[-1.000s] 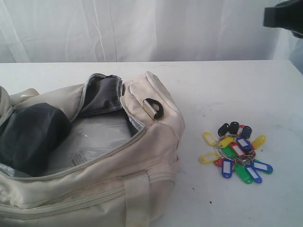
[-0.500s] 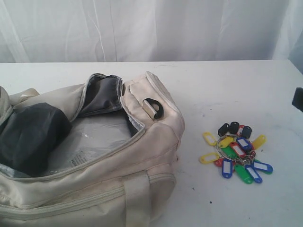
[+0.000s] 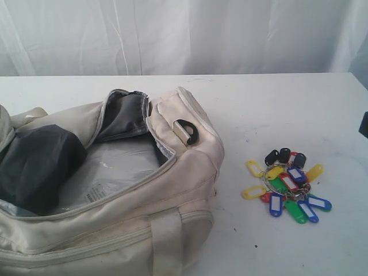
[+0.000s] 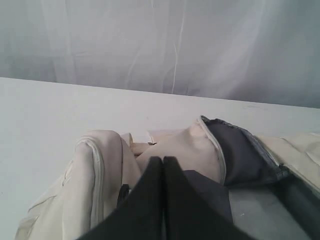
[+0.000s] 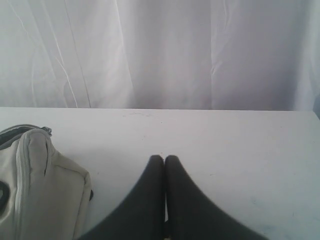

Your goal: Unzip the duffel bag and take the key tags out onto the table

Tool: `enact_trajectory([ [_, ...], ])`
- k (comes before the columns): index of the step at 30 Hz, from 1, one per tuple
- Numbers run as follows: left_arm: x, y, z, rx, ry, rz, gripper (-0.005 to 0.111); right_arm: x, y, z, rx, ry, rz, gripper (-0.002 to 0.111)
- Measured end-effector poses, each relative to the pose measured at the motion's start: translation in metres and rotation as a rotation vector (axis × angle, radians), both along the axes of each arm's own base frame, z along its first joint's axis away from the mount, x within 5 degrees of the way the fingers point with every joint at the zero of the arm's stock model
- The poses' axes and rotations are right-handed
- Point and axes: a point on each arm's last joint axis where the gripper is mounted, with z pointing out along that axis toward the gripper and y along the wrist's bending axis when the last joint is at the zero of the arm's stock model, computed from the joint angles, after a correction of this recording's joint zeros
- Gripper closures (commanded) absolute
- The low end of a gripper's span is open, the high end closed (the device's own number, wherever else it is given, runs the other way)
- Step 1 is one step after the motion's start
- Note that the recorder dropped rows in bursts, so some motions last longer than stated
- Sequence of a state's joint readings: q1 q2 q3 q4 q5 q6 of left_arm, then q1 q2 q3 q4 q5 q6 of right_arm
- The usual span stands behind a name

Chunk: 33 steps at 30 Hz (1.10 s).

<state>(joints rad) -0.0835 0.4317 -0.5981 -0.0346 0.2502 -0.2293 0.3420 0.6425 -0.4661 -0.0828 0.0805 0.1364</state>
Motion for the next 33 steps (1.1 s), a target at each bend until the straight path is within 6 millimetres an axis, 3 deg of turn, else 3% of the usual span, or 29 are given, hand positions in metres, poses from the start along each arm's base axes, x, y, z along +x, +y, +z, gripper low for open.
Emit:
enact_trajectory([
  [9,-0.007,0.001,-0.001,0.014,-0.020,0.000,0.107,0.000,0.000,0.000,0.002,-0.001,0.000,0.108],
  [15,-0.029,0.005,-0.048,0.095,-0.025,0.013,0.107,0.000,0.000,0.000,0.002,-0.001,0.000,0.108],
  [16,-0.031,0.005,-0.069,0.064,-0.032,0.009,0.107,0.000,0.000,0.000,0.002,-0.001,0.000,0.108],
  [24,-0.026,0.004,-0.126,-0.051,-0.110,0.028,0.107,0.000,0.000,0.000,0.002,-0.001,0.000,0.108],
  [33,-0.025,0.004,-0.144,-0.009,-0.084,0.024,0.107,0.000,0.000,0.000,0.003,-0.003,0.000,0.108],
])
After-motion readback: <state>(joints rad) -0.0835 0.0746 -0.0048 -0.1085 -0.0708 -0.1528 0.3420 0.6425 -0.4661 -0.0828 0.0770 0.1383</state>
